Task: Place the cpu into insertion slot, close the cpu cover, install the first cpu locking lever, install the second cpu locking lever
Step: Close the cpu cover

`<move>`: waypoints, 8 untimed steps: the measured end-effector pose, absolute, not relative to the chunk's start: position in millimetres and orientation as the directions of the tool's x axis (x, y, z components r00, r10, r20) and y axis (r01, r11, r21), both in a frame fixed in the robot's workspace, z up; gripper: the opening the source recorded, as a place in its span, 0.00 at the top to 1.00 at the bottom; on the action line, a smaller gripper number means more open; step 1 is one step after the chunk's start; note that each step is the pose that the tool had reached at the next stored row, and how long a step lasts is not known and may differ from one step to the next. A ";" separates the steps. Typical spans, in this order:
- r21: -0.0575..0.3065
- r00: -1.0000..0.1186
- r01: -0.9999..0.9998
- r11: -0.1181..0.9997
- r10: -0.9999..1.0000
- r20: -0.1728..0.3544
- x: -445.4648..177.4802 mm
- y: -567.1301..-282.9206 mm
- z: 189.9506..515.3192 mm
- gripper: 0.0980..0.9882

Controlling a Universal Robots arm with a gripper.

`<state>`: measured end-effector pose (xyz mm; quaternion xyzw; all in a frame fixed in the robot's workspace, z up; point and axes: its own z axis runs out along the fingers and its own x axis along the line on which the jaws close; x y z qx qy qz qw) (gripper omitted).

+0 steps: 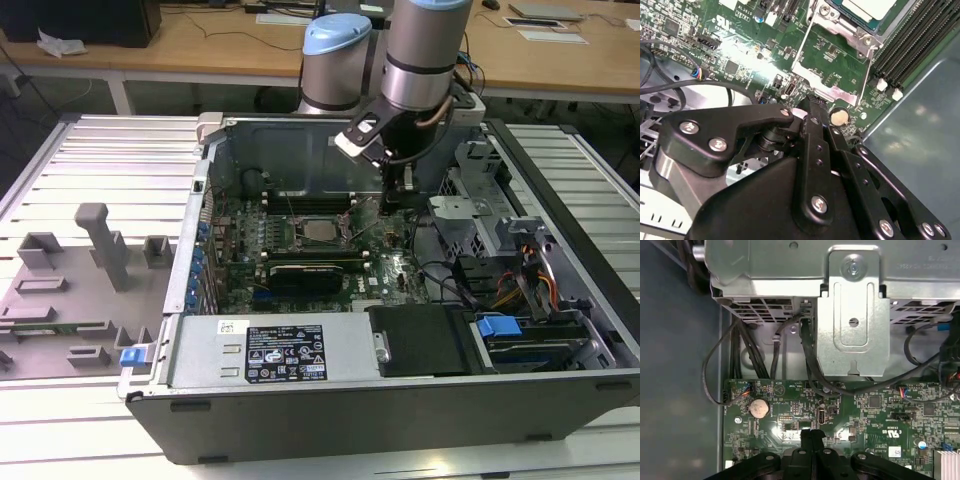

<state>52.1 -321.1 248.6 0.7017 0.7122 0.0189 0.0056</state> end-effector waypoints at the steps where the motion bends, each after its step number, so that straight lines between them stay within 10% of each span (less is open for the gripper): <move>1: 0.034 -0.018 0.999 0.017 1.000 0.019 52.1 -321.1 246.4 0.99; 8: -0.016 -0.022 1.000 0.022 1.000 0.016 53.7 -321.2 242.3 0.99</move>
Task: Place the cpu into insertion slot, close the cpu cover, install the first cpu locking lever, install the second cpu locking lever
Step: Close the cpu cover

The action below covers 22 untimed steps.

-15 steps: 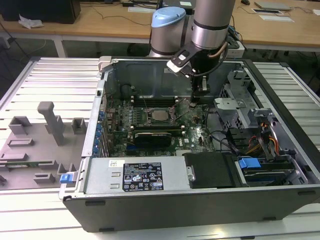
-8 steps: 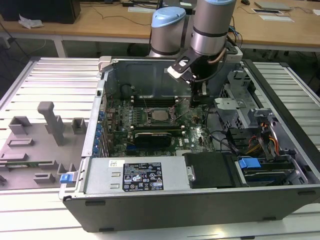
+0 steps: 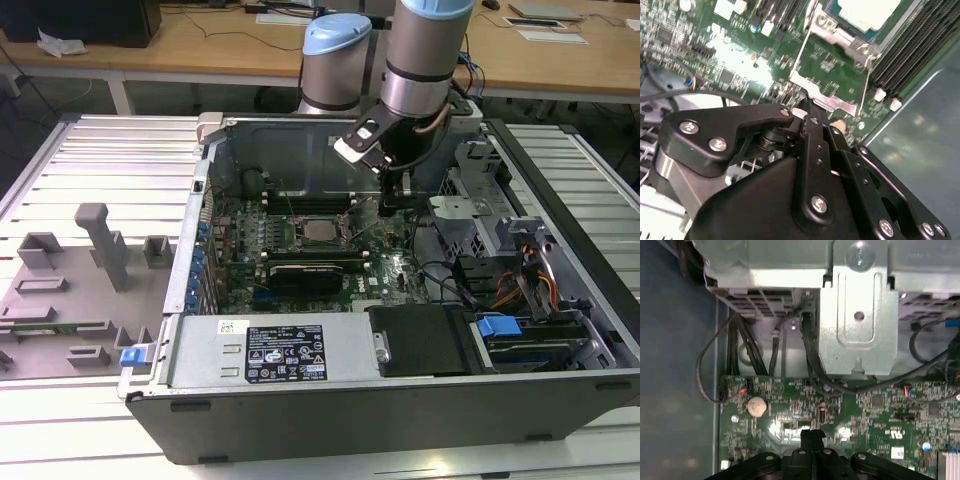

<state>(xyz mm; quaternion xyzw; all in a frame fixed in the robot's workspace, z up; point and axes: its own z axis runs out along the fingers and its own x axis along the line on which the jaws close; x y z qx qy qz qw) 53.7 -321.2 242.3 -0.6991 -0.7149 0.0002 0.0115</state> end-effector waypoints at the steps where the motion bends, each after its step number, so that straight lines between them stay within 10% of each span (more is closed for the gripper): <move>1: -0.053 -0.022 0.998 0.023 1.000 0.017 55.3 -321.1 242.1 0.99; 4: -0.111 -0.021 0.994 0.023 1.000 0.019 57.1 -321.1 241.9 0.99; 22: -0.055 -0.022 0.998 0.023 1.000 0.017 11.6 -321.0 241.9 0.99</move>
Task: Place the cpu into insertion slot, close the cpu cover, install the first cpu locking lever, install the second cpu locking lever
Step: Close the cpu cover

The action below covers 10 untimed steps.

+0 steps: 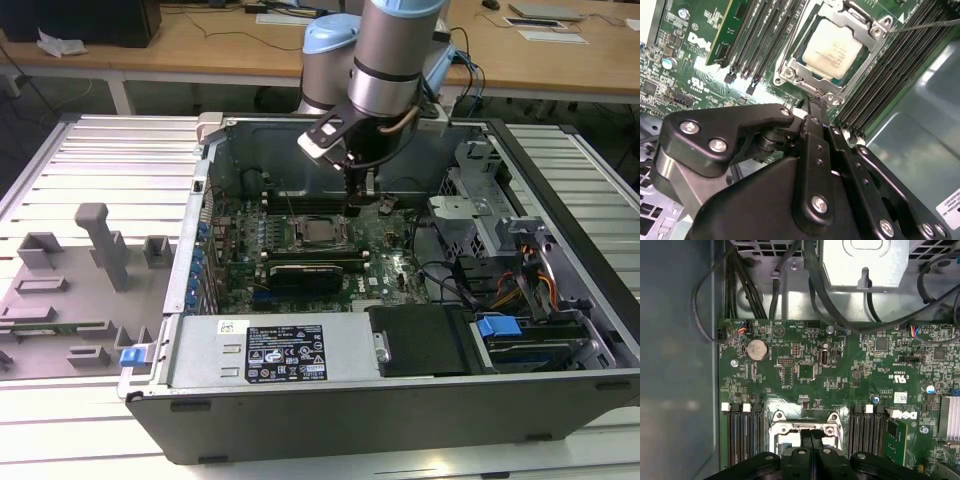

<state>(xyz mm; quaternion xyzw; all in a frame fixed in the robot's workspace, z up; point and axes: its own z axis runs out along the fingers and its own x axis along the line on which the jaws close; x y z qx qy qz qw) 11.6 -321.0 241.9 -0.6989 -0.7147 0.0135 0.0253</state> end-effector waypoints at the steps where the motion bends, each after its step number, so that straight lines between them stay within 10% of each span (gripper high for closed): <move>1: -0.042 -0.022 0.999 0.023 1.000 0.017 10.4 -321.0 241.9 0.99; 10: 0.013 -0.025 1.000 0.024 1.000 0.016 -9.1 -321.4 239.2 0.99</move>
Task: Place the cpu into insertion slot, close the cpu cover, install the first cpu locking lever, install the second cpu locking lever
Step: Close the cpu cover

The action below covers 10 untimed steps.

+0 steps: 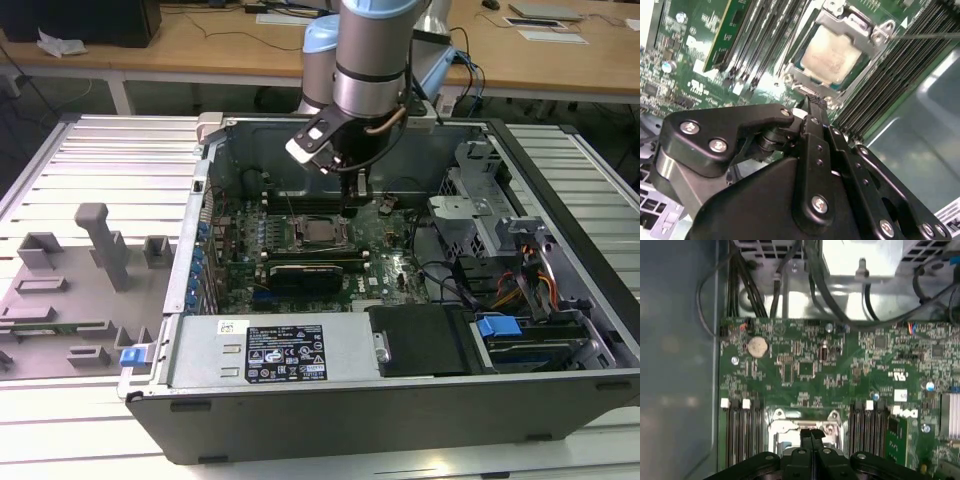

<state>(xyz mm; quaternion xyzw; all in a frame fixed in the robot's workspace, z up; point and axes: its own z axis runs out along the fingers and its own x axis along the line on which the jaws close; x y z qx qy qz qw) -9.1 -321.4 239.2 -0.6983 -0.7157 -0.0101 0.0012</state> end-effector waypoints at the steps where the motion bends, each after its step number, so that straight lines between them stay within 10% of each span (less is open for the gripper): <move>1: 0.013 -0.025 1.000 0.025 1.000 0.016 -13.1 -321.6 238.3 0.99; 10: 0.013 -0.025 1.000 0.025 1.000 0.016 -44.9 -323.5 231.7 0.99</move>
